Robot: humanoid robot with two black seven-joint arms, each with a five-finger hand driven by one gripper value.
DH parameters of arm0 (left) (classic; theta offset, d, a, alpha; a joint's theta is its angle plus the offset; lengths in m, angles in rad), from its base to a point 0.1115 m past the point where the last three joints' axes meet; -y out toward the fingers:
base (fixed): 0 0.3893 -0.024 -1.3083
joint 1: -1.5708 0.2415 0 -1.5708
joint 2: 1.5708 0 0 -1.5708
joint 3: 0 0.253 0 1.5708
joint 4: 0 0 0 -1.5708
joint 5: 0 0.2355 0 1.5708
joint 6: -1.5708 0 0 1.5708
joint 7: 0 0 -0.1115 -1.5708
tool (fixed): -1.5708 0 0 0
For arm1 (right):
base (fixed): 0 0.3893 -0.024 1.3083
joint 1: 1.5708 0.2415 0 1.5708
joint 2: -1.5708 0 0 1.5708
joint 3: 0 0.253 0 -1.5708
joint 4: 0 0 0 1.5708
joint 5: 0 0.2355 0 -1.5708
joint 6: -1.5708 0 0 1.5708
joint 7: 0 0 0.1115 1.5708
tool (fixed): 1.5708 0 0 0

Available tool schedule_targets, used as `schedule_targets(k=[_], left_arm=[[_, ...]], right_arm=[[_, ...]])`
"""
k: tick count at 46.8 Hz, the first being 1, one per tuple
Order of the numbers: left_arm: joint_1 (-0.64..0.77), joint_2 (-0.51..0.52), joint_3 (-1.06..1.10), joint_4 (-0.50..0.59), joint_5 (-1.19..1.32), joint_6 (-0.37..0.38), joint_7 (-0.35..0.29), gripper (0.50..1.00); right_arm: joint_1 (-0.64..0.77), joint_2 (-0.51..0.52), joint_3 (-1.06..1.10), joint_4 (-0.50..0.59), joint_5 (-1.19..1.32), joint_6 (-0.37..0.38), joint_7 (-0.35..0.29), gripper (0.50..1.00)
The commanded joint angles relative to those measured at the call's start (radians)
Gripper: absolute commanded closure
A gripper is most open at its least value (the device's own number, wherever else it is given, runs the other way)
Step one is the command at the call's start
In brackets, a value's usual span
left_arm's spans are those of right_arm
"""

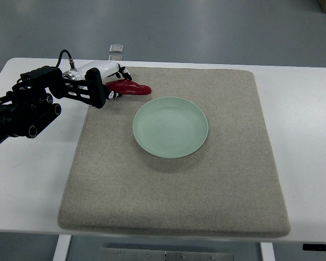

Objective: Place red pepper on plate with left hand
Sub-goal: 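Lower the left hand and close its fingers around the red pepper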

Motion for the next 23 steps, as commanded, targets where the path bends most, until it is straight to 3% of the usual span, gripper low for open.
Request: schedule_targets(k=[1,23], left_arm=[[0.002,-0.004,0.0,0.005,-0.001,0.001,0.0,0.789],[0.005,-0.01,0.005,0.005,-0.001,0.009,0.0,0.789]], right_arm=[[0.0,0.0,0.001,-0.001,0.0,0.0,0.0,0.568],[0.0,0.0,0.001,-0.001,0.0,0.0,0.0,0.568]])
